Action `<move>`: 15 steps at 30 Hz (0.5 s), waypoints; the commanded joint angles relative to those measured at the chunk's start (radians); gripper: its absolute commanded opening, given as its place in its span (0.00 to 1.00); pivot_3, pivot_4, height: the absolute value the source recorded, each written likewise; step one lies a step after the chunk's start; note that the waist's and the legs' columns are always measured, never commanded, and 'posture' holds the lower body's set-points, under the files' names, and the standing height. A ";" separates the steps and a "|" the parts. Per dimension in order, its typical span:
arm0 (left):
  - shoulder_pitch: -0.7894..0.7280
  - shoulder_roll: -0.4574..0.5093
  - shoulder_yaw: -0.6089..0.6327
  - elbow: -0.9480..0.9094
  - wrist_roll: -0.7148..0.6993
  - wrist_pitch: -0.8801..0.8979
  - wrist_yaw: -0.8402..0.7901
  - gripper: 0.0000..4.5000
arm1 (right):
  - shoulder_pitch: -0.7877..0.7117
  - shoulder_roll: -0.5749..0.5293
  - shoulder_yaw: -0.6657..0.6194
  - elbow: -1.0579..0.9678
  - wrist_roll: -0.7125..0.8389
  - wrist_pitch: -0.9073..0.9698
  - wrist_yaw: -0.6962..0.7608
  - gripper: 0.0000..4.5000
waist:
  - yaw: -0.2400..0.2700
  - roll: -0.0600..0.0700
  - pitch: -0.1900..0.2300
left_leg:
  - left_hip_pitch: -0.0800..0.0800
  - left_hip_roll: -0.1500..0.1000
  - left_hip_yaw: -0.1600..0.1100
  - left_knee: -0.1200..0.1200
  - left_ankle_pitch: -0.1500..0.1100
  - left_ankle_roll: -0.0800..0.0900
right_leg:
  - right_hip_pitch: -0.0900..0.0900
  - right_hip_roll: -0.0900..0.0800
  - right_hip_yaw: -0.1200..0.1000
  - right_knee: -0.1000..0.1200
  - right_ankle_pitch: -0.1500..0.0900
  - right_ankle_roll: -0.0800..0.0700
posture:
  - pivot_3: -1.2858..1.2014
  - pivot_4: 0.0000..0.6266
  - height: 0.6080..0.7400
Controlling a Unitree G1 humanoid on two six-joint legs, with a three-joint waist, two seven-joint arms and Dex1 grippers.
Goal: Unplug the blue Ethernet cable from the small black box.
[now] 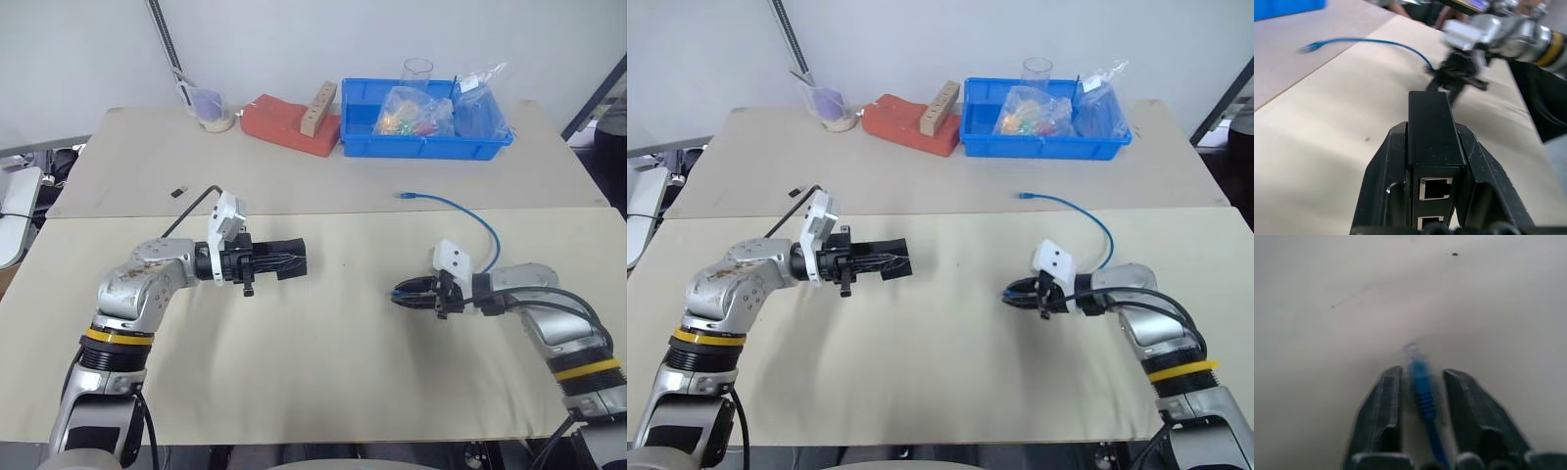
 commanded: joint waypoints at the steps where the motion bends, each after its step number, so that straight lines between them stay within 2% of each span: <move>1: 0.004 -0.042 0.043 -0.028 0.037 -0.083 0.097 0.14 | 0.002 -0.017 -0.081 -0.096 0.049 0.003 -0.002 0.68 | 0.002 0.000 0.000 | 0.000 0.000 0.000 0.000 0.000 0.000 | 0.000 0.000 0.000 0.000 0.000 0.000 | 0.52 0.24 1.00; 5: 0.019 -0.114 0.042 0.053 0.132 -0.220 0.206 0.14 | -0.026 0.002 -0.183 -0.305 0.255 0.264 -0.062 1.00 | 0.005 0.000 0.000 | 0.000 0.000 0.000 0.000 0.000 0.000 | 0.000 0.000 0.000 0.000 0.000 0.000 | 0.52 0.24 1.00; 7: 0.022 -0.151 0.031 0.120 0.195 -0.319 0.254 0.14 | -0.058 0.050 -0.221 -0.403 0.342 0.373 -0.162 1.00 | 0.003 0.000 0.000 | 0.000 0.000 0.000 0.000 0.000 0.000 | 0.001 0.000 0.000 0.000 0.000 0.000 | 0.52 0.24 1.00; 11: -0.021 -0.241 0.034 0.337 0.307 -0.543 0.368 0.14 | -0.093 0.145 -0.230 -0.510 0.325 0.428 -0.358 1.00 | 0.012 0.000 0.000 | 0.001 0.000 0.000 -0.001 0.000 0.000 | 0.001 0.000 0.000 0.000 0.000 0.000 | 0.52 0.24 1.00; 15: -0.069 -0.295 0.023 0.517 0.377 -0.701 0.421 0.14 | -0.073 0.164 -0.223 -0.566 0.317 0.468 -0.438 1.00 | 0.033 0.000 0.000 | -0.001 -0.002 0.000 0.000 0.000 0.000 | -0.001 -0.002 0.000 -0.001 0.000 0.000 | 0.52 0.24 1.00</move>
